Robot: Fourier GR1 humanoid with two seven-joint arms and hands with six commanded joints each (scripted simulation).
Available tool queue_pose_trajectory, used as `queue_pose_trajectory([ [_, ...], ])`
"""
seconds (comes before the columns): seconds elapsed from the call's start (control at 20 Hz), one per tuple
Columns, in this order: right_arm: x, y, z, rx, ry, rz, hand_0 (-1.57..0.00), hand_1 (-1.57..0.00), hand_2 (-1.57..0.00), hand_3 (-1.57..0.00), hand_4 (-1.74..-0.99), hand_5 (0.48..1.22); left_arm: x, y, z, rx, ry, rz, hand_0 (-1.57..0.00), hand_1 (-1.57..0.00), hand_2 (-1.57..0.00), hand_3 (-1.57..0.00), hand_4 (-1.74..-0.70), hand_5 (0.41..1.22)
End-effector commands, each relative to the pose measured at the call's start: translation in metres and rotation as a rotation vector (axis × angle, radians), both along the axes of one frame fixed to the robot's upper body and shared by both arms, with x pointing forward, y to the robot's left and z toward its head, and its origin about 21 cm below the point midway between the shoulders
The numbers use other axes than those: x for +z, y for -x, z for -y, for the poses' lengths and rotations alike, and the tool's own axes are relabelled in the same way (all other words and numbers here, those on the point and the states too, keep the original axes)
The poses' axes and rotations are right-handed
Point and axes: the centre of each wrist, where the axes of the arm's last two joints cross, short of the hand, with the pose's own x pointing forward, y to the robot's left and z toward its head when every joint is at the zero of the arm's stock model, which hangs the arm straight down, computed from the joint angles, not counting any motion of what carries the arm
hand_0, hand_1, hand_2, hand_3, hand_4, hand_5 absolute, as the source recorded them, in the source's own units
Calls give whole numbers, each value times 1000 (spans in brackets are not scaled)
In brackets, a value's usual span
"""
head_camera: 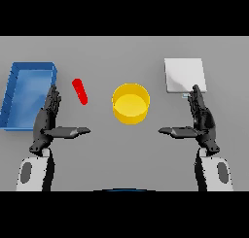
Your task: Pick up the red beaker and tilt it to pour out 1 green nut into yellow bowl. Pick up the yellow bowl and place it on the metallic measuring scale.
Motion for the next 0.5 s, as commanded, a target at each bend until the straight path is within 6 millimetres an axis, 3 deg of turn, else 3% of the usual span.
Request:
queue_pose_trajectory([
  [0.0,0,-1,-1,0,-1,-1,1,1,1,1,-1245,681,0,0,0,1,0,-1,1,1,1,1,-1204,652],
  [0.25,-1,-5,-10,7,-3,-14,1,1,1,1,-1245,681,1,-3,-1,0,4,-4,1,1,1,1,-1204,652],
  [0.35,5,13,-7,26,219,122,1,1,1,1,-1242,678,7,9,-3,-43,-121,25,1,1,1,1,-1207,649],
  [0.45,11,17,-11,46,304,138,1,1,1,1,-1235,679,17,17,2,-70,-157,38,1,1,1,1,-1218,654],
])
